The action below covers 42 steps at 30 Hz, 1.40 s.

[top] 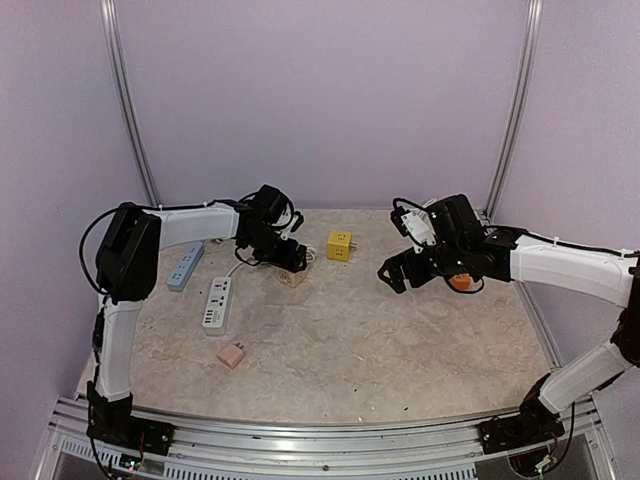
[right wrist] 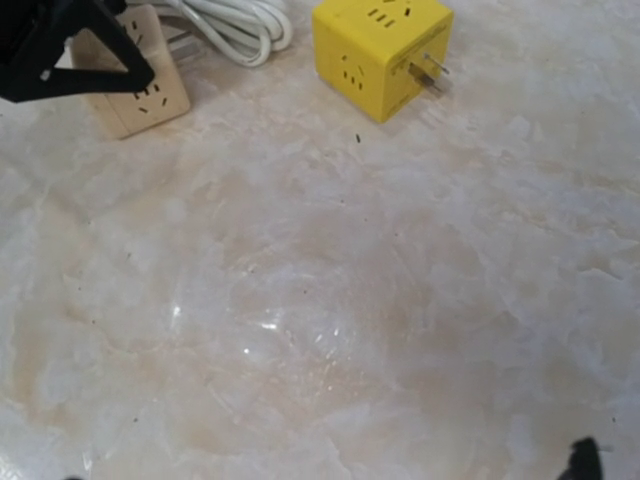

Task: Insert the plug
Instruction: Pick up the plug at the center of the board.

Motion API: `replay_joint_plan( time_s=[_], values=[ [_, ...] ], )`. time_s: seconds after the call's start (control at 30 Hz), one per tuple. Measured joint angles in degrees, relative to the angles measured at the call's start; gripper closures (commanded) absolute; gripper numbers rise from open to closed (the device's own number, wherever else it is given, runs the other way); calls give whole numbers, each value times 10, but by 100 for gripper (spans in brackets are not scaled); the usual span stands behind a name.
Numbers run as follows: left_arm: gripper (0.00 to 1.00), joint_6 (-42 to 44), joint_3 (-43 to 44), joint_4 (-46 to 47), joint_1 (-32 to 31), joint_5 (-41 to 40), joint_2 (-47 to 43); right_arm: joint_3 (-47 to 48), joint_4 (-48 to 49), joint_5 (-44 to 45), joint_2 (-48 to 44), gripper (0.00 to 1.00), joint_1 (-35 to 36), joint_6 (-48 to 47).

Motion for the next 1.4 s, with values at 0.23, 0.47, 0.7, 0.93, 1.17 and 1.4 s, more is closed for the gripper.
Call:
replay_joint_plan(
  time_s=[0.23,0.47,0.7,0.93,1.17,1.4],
  values=[
    [43,0,4,-3,0,13,6,0,0,0,0,0,-1,0],
    [73,-10,5,0,0,34,7,0,1,-3,0,0,-1,0],
    [76,-42,-44,47,1,88,-18,-13,20,-34,0,0,-2,-22],
    [76,-87,-157,132,2,155,-118,-28,84,-103,-7,0,-2,-43],
    [76,-130,-248,264,1,231,-227,-78,186,-193,-20,0,-3,-48],
    [76,-158,-316,378,-19,301,-291,-99,283,-292,-19,0,-3,-47]
  ],
)
